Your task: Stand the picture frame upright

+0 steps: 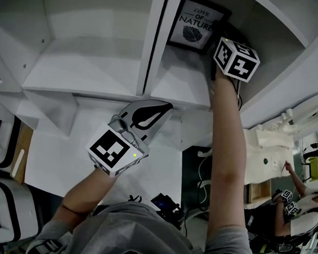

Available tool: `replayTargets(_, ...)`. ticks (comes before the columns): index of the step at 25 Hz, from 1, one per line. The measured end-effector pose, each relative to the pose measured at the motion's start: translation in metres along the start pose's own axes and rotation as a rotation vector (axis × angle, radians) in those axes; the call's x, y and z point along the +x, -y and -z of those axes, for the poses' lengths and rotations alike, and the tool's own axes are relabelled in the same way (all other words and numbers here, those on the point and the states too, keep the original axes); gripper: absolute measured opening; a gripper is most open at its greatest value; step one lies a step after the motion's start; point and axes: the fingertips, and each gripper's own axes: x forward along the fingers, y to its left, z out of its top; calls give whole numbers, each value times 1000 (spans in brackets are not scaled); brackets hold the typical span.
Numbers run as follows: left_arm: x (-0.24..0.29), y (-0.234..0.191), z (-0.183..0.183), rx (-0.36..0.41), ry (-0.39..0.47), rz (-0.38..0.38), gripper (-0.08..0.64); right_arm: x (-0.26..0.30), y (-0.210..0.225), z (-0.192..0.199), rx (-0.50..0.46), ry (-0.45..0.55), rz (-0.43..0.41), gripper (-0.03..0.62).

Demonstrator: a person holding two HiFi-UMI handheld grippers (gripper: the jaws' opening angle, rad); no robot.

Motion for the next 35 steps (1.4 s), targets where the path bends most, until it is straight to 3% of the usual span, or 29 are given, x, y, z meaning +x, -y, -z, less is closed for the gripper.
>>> replayTargets(7,-2,1,0,0,-3,1,7,-2,1,-6,-5,8,10,140)
replayTargets(10,0,2,0,3,-4,5,8,-3,2,-8,3,7,4,100)
replayTargets(17,0,7,-2,6,1,12,8,-10,-4,-21,71,-15,-49,83)
replayTargets(24,5,14,-6,7,18,27,8,-23,-13,-33,66,-15,-86,81)
replayTargets(35,0,8,-13,2,32,25,8,-26,-7,-30,135,-25,-49,81)
